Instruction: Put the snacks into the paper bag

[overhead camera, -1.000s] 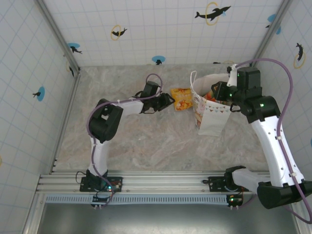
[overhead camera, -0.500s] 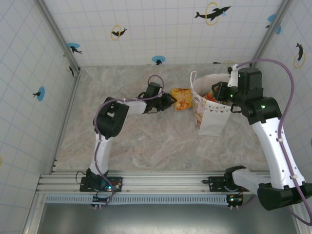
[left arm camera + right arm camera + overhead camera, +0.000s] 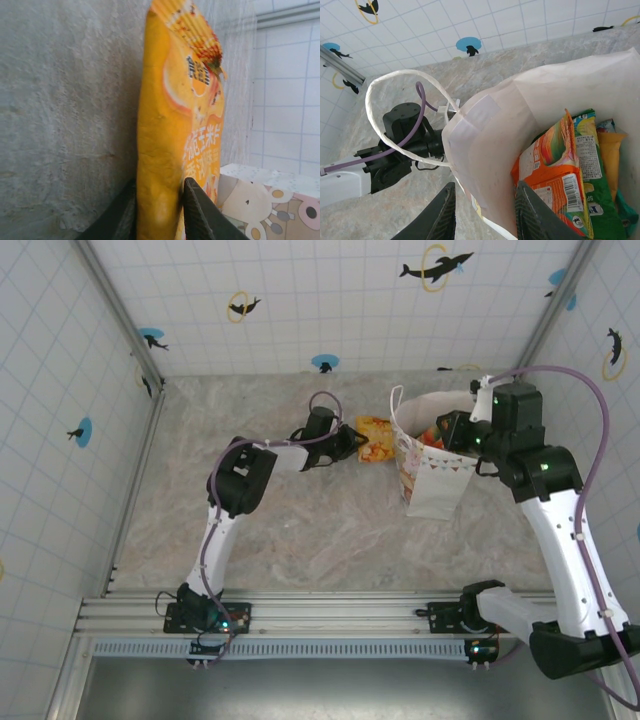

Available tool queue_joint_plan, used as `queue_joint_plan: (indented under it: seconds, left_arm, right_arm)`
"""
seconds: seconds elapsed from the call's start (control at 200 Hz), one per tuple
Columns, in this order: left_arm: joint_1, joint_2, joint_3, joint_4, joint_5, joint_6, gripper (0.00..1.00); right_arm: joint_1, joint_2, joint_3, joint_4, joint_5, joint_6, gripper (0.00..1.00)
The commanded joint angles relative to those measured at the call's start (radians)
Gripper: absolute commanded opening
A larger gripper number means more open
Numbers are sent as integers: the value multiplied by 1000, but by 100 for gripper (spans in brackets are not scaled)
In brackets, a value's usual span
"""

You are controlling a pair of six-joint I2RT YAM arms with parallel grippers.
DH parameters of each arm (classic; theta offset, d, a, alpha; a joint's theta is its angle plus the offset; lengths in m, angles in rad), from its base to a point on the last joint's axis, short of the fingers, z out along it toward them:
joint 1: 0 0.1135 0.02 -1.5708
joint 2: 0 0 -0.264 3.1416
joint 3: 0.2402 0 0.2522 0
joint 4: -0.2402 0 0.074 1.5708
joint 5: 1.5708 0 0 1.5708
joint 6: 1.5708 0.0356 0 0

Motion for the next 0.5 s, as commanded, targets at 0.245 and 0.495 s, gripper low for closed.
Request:
queue_joint_plan:
  seconds: [0.245, 0.495]
  left_arm:
    - [5, -196, -86, -113, -39, 175, 0]
    - [23, -437, -242, -195, -69, 303, 0]
  right_arm:
    - [6, -61, -74, 99, -25, -5, 33]
    - [32, -85, -124, 181, -64, 5, 33]
